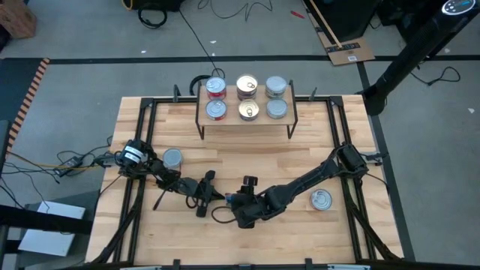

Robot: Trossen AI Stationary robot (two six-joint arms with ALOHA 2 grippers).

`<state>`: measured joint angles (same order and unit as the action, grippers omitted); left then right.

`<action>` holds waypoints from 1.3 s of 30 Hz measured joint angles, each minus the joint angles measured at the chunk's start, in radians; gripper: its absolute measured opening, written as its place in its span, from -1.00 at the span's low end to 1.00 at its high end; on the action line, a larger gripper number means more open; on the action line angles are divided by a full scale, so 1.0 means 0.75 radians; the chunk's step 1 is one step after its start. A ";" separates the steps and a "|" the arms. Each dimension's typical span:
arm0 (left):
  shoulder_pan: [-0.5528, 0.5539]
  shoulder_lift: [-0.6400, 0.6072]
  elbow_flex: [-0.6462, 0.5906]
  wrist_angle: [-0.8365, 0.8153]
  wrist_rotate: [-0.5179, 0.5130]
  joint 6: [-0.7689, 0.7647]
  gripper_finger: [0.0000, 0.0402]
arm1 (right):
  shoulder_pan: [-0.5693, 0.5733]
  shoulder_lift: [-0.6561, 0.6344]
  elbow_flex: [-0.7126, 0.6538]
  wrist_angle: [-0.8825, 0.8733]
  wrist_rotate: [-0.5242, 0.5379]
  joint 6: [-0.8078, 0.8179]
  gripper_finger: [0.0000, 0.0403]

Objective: Stack canned seafood by type on shelf
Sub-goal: Stack the blue pink tuna can on top of the blue pink tuna can on the shelf

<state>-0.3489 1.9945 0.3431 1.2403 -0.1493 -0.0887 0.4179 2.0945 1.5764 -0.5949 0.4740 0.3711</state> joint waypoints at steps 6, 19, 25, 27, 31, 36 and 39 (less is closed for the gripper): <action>0.000 0.000 0.000 0.000 0.001 0.002 -0.98 | 0.007 0.000 0.015 -0.004 -0.009 -0.080 -0.03; 0.000 0.000 0.000 0.000 0.001 0.002 -0.98 | 0.078 -0.008 0.408 -0.705 1.020 -0.311 -0.03; 0.000 0.000 0.000 0.000 0.001 0.002 -0.98 | -0.093 -0.008 0.423 -0.761 1.304 -0.601 -0.03; 0.000 0.000 0.000 0.000 0.001 0.002 -0.98 | -0.183 -0.008 0.410 -0.789 1.314 -0.650 -0.03; 0.000 0.000 0.000 0.000 0.001 0.003 -0.98 | -0.356 -0.006 0.386 -0.898 1.312 -0.652 -0.03; 0.000 0.000 0.000 0.000 0.001 0.005 -0.98 | -0.501 -0.008 0.388 -0.910 1.318 -0.618 -0.03; 0.000 0.000 0.000 0.000 0.001 0.006 -0.98 | -0.545 -0.008 0.388 -0.907 1.233 -0.605 -0.03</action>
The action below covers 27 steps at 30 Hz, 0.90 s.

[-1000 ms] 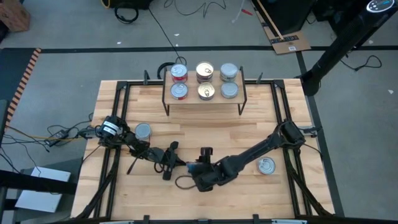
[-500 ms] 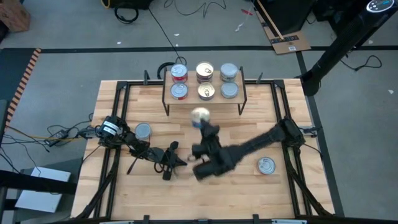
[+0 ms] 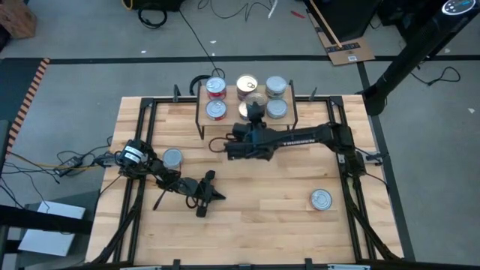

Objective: Stack canned seafood by type on shelf
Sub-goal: Stack the blue pink tuna can on top of the blue pink tuna can on the shelf

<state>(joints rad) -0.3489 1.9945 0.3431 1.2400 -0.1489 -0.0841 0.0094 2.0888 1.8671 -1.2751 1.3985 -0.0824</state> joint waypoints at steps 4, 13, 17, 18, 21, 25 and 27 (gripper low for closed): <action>0.000 0.000 0.000 0.000 0.000 0.001 -0.98 | -0.025 0.001 -0.001 0.043 -0.090 0.001 -0.03; 0.000 0.000 0.000 0.000 0.000 0.001 -0.98 | -0.030 0.000 0.002 0.124 -0.179 -0.065 -0.03; 0.000 0.000 0.000 0.000 0.000 0.001 -0.98 | -0.044 -0.002 0.002 0.166 -0.197 -0.069 0.08; 0.000 0.000 0.000 0.000 0.000 0.001 -0.98 | -0.045 -0.002 0.002 0.174 -0.207 -0.070 0.16; 0.000 0.000 0.000 0.000 0.000 0.001 -0.98 | -0.048 0.001 -0.001 0.178 -0.267 -0.070 0.42; 0.000 0.000 0.001 0.001 0.000 0.001 -0.98 | -0.051 0.001 -0.001 0.186 -0.342 -0.069 0.69; 0.000 0.000 0.001 0.000 0.000 0.001 -0.98 | -0.053 0.001 -0.001 0.193 -0.342 -0.071 0.75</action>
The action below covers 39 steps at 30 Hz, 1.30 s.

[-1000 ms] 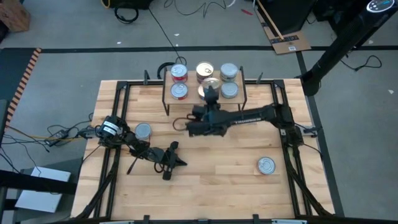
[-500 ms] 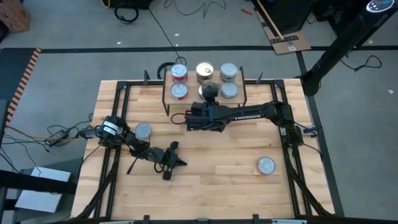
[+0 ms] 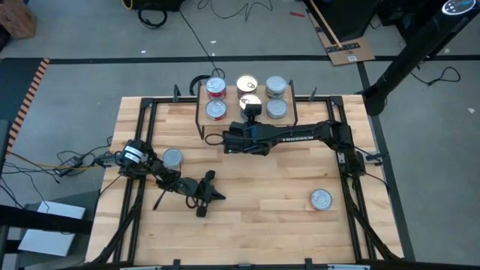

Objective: Stack canned seafood by type on shelf
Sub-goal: Stack the blue pink tuna can on top of the blue pink tuna can on the shelf, then stack the green tuna can on top of the green tuna can on the shelf

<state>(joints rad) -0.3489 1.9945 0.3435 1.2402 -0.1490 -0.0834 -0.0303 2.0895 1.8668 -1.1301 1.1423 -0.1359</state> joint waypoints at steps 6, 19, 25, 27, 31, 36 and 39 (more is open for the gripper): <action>0.000 0.000 0.000 0.000 0.000 0.000 -0.98 | 0.006 0.000 0.029 0.028 0.003 -0.038 0.78; 0.001 0.001 0.000 0.000 -0.017 -0.003 -0.98 | 0.235 0.000 0.281 -0.076 0.012 0.024 0.54; -0.008 0.003 -0.001 0.025 -0.062 0.000 -0.98 | 0.419 0.000 0.297 -0.229 0.004 0.445 0.20; -0.010 0.003 -0.002 0.026 -0.066 0.003 -0.98 | 0.467 -0.003 0.263 -0.269 -0.011 0.534 0.06; -0.011 0.002 -0.002 0.034 -0.070 -0.002 -0.98 | 0.525 -0.001 0.174 -0.275 -0.039 0.621 -0.21; -0.017 -0.014 -0.003 0.020 -0.089 -0.004 -0.98 | 0.529 -0.001 0.012 -0.119 -0.232 0.667 -0.52; -0.027 -0.020 -0.001 0.017 -0.105 -0.002 -0.98 | 0.525 -0.001 -0.083 0.119 -0.452 0.548 -0.73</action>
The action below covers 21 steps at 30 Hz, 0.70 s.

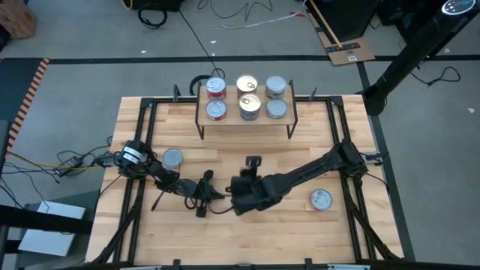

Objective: Stack canned seafood by type on shelf
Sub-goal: Stack the green tuna can on top of the green tuna can on the shelf

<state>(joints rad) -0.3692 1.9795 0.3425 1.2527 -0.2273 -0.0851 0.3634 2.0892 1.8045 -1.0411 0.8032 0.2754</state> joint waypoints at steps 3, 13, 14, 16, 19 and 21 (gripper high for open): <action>-0.002 -0.018 0.005 -0.024 -0.007 0.001 -0.98 | 0.003 0.000 -0.070 0.232 -0.198 -0.143 -0.94; -0.040 -0.216 0.007 -0.331 -0.054 0.037 -0.98 | 0.013 -0.041 -0.386 0.819 -0.396 -0.246 -0.97; -0.042 -0.243 0.008 -0.365 -0.055 0.037 -0.98 | 0.013 -0.045 -0.432 0.901 -0.445 -0.254 -0.97; -0.045 -0.310 0.008 -0.456 -0.057 0.037 -0.98 | 0.011 -0.058 -0.521 1.051 -0.518 -0.262 -0.96; -0.054 -0.417 0.008 -0.614 -0.061 0.011 -0.98 | 0.011 -0.102 -0.637 1.199 -0.545 -0.250 -0.96; -0.062 -0.494 0.010 -0.725 -0.066 -0.004 -0.98 | 0.016 -0.140 -0.703 1.237 -0.535 -0.218 -0.97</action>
<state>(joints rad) -0.4158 1.6091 0.3496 0.7090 -0.2767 -0.0881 0.3755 1.9844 1.2770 -0.1132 0.4023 0.1120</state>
